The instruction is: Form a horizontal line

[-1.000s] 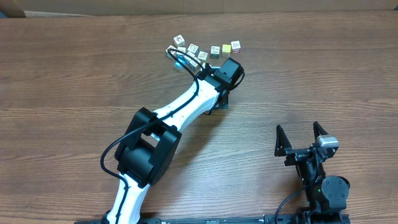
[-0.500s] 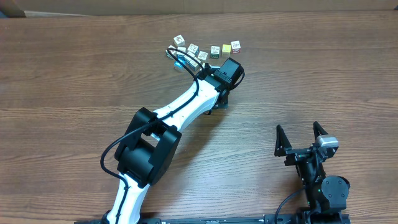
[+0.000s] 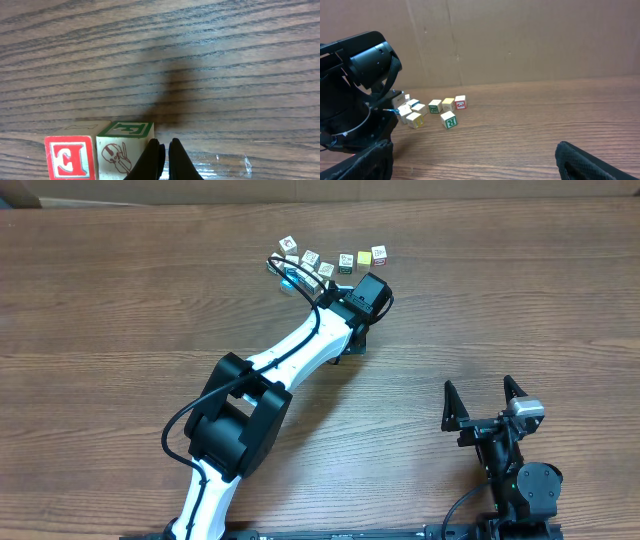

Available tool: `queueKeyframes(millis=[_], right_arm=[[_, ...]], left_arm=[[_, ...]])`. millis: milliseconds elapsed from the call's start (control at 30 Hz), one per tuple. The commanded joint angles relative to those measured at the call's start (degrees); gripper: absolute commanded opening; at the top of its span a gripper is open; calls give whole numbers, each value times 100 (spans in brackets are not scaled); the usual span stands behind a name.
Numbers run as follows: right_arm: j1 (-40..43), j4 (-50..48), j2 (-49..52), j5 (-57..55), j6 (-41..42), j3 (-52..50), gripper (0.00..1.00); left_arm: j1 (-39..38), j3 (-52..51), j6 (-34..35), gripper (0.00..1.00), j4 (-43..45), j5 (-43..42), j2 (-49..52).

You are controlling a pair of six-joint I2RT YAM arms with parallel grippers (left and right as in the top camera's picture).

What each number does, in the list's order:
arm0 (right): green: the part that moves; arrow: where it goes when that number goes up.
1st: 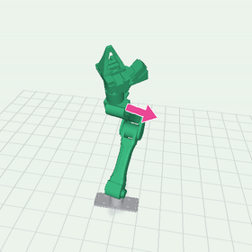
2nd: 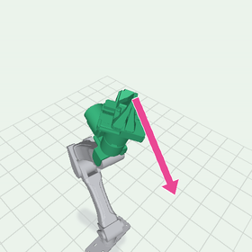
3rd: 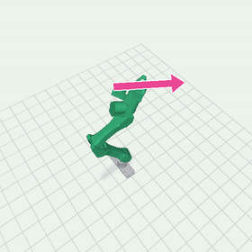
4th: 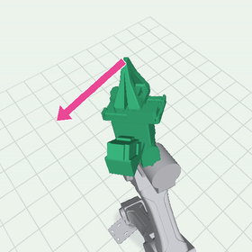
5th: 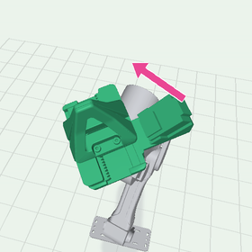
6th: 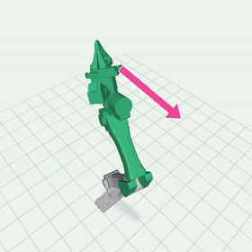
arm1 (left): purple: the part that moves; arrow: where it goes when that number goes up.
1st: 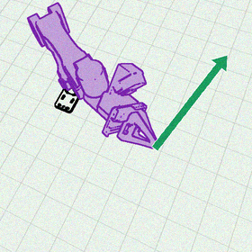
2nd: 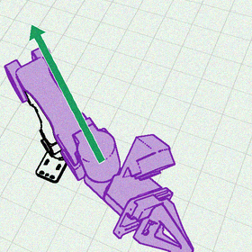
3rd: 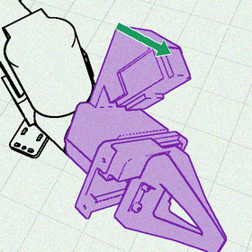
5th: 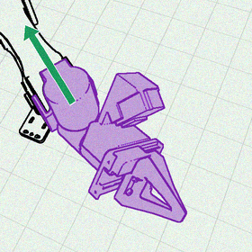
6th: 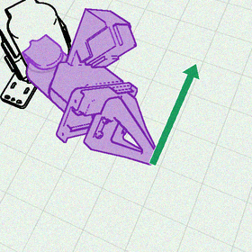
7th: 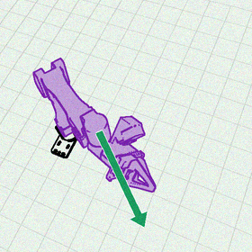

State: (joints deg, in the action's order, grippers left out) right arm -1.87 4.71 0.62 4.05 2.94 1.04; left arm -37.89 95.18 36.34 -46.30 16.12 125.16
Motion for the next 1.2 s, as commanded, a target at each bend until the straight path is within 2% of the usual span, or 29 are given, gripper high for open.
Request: queueKeyframes(millis=[0, 400, 667, 867, 1167], right_arm=[[33, -20, -44, -50, -42, -59, 100], [33, -20, -44, -50, -42, -59, 100], [33, -20, -44, -50, -42, -59, 100], [33, -20, -44, -50, -42, -59, 100], [33, -20, -44, -50, -42, -59, 100]], left_arm=[[-28, -35, 140, 4, 9, 181, 111], [-39, 11, 138, 4, 177, 249, 109], [-50, 177, 125, 4, -46, 245, 105], [-50, 186, -245, 4, 2, 72, 103], [-55, 192, -302, 4, 87, 35, 103]])
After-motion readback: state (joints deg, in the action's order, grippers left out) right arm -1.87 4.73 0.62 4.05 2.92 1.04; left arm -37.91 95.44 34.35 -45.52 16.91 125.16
